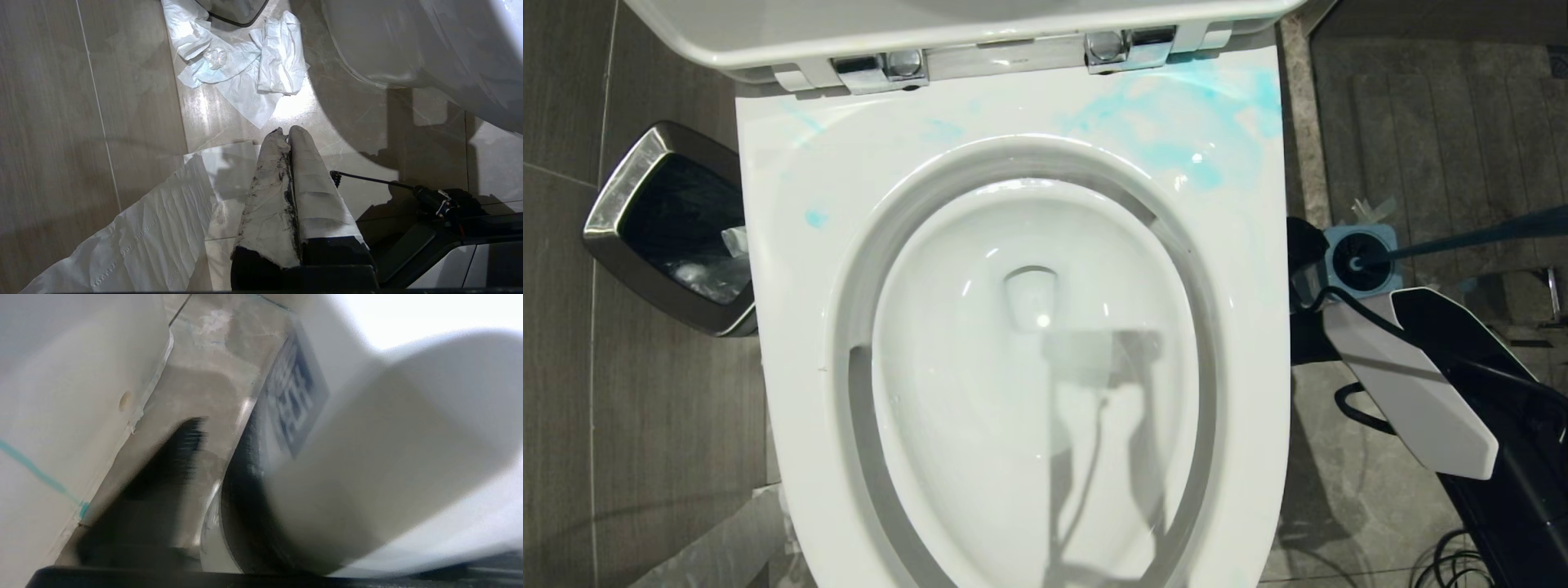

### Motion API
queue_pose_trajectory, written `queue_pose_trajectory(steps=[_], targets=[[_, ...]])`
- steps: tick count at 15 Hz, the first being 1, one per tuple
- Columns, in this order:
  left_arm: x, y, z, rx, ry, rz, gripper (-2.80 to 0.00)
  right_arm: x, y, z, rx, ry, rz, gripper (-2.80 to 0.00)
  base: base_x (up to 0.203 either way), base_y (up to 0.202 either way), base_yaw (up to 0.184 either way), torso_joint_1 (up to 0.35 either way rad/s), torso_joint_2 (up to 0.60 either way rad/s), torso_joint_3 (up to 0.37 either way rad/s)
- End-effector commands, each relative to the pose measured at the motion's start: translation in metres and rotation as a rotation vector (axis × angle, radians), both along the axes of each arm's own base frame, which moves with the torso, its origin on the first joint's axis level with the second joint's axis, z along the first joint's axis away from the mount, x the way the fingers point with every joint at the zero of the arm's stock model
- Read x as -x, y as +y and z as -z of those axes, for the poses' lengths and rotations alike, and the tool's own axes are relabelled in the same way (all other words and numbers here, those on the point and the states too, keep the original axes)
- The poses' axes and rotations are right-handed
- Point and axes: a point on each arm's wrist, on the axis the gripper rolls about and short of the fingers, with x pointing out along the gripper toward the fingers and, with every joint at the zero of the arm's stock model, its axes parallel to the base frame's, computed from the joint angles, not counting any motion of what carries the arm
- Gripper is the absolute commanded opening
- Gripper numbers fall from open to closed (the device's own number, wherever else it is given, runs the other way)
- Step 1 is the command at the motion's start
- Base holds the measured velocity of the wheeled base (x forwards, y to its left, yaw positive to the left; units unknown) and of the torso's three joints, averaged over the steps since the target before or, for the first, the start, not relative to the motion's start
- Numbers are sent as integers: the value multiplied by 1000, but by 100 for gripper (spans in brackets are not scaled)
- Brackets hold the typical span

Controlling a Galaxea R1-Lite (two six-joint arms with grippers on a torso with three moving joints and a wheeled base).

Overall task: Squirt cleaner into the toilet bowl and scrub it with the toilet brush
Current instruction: Pour in the cleaning agent

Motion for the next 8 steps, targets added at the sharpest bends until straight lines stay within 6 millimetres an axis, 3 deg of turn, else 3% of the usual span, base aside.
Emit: queue_pose_trajectory(steps=[1, 8], targets=[[0, 0, 0, 0, 0, 0, -280, -1, 0, 3, 1, 2, 6, -280, 0, 0, 0, 0, 0, 0], [0, 0, 0, -1, 0, 0, -280, -1, -2, 1, -8, -3, 9, -280, 0, 0, 0, 0, 0, 0]])
